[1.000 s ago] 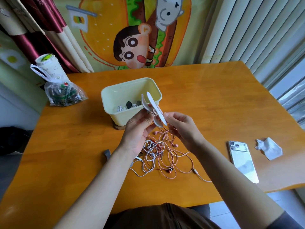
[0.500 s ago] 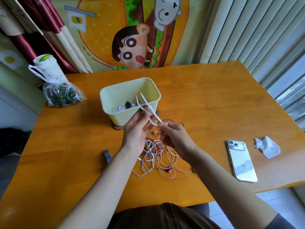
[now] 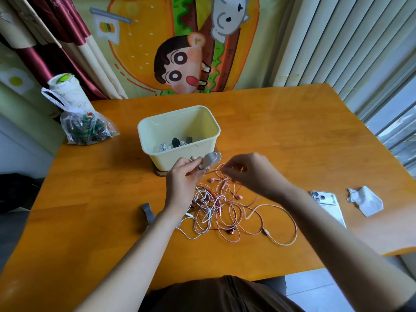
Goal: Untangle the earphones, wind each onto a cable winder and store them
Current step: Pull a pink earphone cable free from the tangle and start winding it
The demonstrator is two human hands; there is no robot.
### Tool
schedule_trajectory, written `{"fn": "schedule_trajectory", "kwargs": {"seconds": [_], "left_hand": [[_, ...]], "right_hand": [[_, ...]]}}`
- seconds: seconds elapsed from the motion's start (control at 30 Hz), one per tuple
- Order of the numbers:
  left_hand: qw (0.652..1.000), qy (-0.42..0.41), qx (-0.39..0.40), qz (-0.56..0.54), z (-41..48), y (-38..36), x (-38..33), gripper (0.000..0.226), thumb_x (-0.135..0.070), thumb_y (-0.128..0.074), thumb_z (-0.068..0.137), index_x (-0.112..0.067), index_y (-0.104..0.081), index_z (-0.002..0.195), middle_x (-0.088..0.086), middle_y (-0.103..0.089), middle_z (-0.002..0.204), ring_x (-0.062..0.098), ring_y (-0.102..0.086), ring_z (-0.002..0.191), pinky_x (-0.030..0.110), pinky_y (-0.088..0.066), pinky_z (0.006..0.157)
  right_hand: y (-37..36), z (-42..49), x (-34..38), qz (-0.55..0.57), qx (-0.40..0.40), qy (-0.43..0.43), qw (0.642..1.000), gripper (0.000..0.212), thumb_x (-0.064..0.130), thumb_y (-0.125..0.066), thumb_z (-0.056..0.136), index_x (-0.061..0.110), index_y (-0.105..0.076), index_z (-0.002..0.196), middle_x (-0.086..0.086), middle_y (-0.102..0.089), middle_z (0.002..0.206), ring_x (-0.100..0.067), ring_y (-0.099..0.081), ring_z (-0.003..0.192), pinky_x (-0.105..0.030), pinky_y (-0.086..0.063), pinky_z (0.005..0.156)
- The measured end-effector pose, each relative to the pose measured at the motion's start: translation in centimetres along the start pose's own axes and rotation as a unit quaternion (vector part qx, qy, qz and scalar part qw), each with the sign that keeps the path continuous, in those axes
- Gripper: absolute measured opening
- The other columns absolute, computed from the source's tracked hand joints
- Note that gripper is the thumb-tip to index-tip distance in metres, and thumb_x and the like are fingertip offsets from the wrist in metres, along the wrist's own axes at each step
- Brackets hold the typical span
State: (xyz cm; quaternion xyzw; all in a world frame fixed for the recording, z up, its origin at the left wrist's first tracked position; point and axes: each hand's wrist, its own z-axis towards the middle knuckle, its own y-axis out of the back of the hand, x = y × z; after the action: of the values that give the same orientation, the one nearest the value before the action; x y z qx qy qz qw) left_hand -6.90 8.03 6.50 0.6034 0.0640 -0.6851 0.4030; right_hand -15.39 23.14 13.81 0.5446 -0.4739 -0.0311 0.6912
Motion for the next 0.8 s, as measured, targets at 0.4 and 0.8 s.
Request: {"fn": "schedule_trajectory", "kwargs": {"seconds": [0.4,0.8], "left_hand": [[0.954,0.009,0.221,-0.202,0.0,0.2,-3.2,0.041,0.004,-0.069,0.079,-0.023,-0.067,0.11,-0.007,-0.072,0.095,0.007,-0.064,0.097,0.018,-0.048,0.087],[0.898,0.159,0.111,-0.395,0.0,-0.4,-3.5,0.031,-0.015,-0.062,0.076,-0.032,-0.076,0.098,-0.007,-0.073,0.102,0.014,-0.067,0.095,0.054,-0.045,0.093]], "right_hand": [[3.0,1.8,-2.2,0.068,-0.094,0.006,0.993,0.015,0.033,-0.069,0.081,0.02,-0.07,0.076,0.006,-0.063,0.063,0.0,-0.047,0.049,-0.014,-0.034,0.049],[-4.2,-0.4,-1.5,0.408,-0.094,-0.115,0.901,0.018,0.017,-0.052,0.096,0.007,-0.063,0.086,0.009,-0.056,0.05,-0.004,-0.037,0.044,-0.015,-0.027,0.042]]}}
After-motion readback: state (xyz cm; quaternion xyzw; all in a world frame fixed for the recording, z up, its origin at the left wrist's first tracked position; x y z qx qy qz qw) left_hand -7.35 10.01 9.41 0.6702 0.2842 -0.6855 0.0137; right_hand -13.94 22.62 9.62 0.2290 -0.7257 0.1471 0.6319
